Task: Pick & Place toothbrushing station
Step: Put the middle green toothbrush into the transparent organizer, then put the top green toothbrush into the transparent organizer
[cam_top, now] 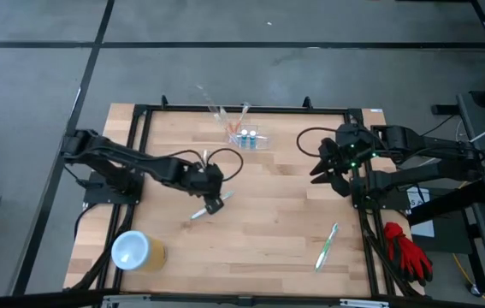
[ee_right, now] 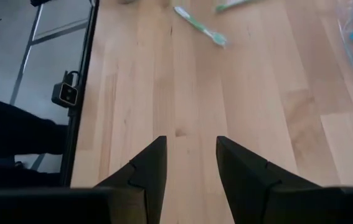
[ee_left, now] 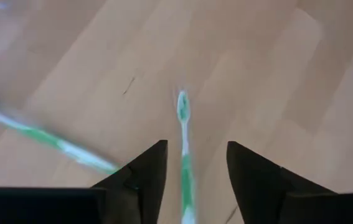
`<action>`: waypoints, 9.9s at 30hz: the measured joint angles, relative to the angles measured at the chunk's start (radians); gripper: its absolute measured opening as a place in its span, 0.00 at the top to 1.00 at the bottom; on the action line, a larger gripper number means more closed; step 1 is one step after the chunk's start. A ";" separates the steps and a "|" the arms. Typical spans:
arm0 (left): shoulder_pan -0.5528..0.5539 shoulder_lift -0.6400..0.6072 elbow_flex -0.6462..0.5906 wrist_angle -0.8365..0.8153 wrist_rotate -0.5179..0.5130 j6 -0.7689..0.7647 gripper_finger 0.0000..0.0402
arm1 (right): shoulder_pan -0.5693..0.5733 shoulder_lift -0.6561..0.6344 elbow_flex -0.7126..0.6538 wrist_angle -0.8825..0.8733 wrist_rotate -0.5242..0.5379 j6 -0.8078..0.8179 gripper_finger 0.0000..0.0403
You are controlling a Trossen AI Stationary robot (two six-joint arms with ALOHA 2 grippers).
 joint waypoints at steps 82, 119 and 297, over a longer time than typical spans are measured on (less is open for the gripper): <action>0.100 -0.171 -0.042 0.584 0.022 0.114 0.96 | -0.069 0.045 0.000 0.716 0.068 -0.035 0.65; 0.209 0.007 0.023 1.168 0.509 0.139 0.96 | -0.120 0.240 0.000 1.176 -0.161 0.258 0.65; 0.289 -0.010 -0.364 0.276 0.238 -0.593 0.56 | -0.418 0.284 0.094 0.627 -0.432 0.127 0.41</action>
